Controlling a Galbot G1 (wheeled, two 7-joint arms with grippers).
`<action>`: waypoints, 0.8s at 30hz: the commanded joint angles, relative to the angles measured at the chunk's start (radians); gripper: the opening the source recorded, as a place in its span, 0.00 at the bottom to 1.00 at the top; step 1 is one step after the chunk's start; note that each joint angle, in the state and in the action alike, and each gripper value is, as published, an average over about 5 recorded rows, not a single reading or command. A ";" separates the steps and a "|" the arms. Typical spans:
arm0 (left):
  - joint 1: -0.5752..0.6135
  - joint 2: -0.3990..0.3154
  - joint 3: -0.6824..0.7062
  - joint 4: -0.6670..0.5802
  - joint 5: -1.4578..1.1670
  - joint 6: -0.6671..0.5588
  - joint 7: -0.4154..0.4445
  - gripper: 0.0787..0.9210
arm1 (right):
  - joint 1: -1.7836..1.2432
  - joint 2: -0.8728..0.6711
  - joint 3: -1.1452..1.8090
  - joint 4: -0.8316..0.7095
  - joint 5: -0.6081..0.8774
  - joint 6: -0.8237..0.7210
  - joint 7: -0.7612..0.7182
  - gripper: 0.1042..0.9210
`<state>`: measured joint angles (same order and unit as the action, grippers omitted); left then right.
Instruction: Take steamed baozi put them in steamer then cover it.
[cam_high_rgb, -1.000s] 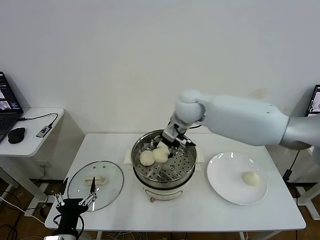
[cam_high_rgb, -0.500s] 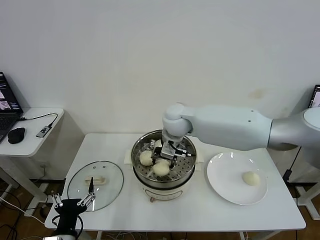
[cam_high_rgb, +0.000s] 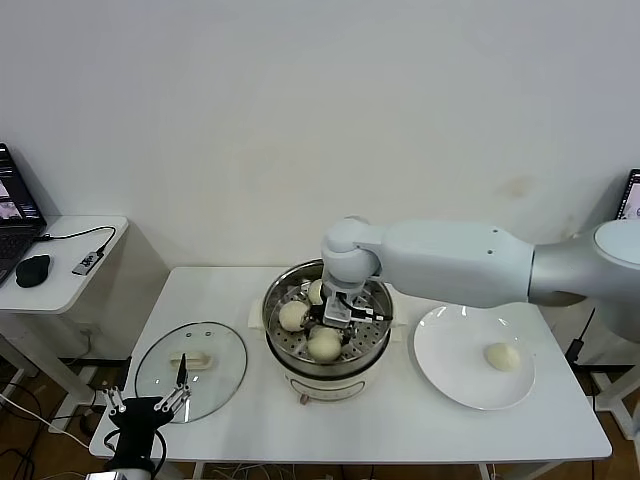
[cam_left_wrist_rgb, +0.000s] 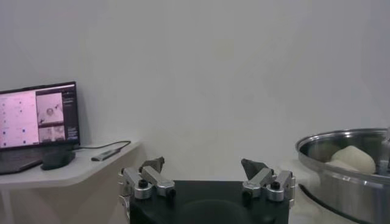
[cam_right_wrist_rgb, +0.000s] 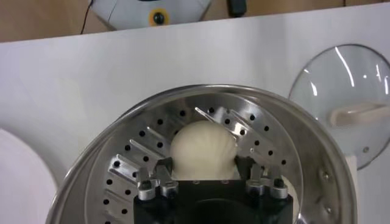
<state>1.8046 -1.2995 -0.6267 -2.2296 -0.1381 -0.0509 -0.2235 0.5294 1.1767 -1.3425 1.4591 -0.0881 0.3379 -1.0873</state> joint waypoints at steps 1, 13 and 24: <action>0.000 0.004 -0.003 -0.004 0.001 -0.004 -0.004 0.88 | 0.044 -0.026 0.026 0.010 0.012 -0.001 -0.009 0.86; -0.006 0.018 -0.010 -0.009 0.001 -0.018 -0.012 0.88 | 0.151 -0.330 0.132 0.109 0.199 -0.416 -0.128 0.88; -0.035 0.037 0.001 0.010 0.000 -0.025 -0.011 0.88 | -0.004 -0.750 0.246 0.239 0.077 -0.632 -0.119 0.88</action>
<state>1.7793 -1.2709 -0.6282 -2.2272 -0.1381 -0.0717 -0.2342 0.6130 0.7753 -1.1924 1.6012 0.0258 -0.0734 -1.1856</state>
